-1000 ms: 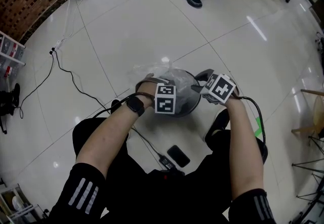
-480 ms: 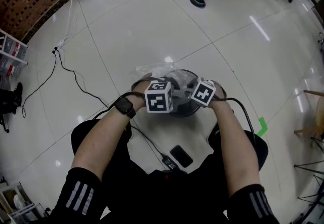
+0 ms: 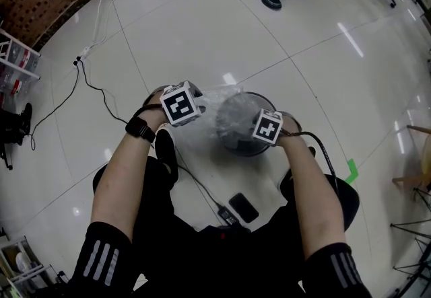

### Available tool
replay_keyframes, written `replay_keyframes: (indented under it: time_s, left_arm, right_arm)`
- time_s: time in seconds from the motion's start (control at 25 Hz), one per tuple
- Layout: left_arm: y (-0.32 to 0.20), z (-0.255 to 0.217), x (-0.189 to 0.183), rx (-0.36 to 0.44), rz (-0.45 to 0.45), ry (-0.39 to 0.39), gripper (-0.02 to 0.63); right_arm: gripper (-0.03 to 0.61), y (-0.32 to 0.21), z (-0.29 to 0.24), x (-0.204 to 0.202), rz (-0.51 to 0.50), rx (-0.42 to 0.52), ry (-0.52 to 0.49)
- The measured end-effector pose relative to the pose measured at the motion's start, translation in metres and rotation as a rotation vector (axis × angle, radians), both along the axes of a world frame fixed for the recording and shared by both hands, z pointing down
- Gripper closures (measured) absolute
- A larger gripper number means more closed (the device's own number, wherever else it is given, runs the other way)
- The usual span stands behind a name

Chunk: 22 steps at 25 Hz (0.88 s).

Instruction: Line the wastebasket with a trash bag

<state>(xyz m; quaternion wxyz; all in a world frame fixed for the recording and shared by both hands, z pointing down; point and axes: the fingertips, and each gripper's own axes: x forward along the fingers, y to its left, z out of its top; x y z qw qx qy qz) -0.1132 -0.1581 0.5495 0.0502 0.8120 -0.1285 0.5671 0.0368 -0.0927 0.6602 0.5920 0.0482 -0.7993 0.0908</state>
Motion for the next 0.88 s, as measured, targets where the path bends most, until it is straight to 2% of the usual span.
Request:
replay_keyframes:
  time_s: [0.12,0.2,0.28,0.32,0.48,0.56,0.72,0.88]
  left_arm:
    - [0.002,0.02,-0.015,-0.06,-0.065,-0.04,0.429]
    - [0.01,0.028,-0.009,-0.129,-0.096,-0.001,0.426]
    - [0.021,0.033,0.007,-0.197,-0.091,0.057,0.428]
    - [0.025,0.034,0.012,-0.209,-0.076,0.065,0.445]
    - [0.034,0.035,0.026,-0.198,-0.01,0.057,0.586]
    - [0.035,0.033,0.032,-0.183,0.003,0.062,0.606]
    - [0.029,0.024,0.038,-0.121,0.021,0.043,0.618]
    - [0.029,0.022,0.049,-0.102,0.044,0.066,0.617]
  right_arm:
    - [0.469,-0.001,0.001,0.002,0.005,-0.007,0.005]
    - [0.466,-0.001,0.001,0.002,0.009,-0.008,-0.004]
    - [0.462,-0.003,-0.003,-0.001,0.013,-0.005,-0.027]
    - [0.456,-0.005,-0.006,-0.002,0.02,-0.001,-0.036]
    - [0.436,-0.015,-0.028,0.011,0.079,0.016,-0.026]
    - [0.425,-0.023,-0.045,0.016,0.104,0.036,-0.056]
    - [0.398,-0.045,-0.086,0.011,0.185,0.066,-0.21]
    - [0.387,-0.072,-0.118,-0.003,0.386,0.009,-0.429]
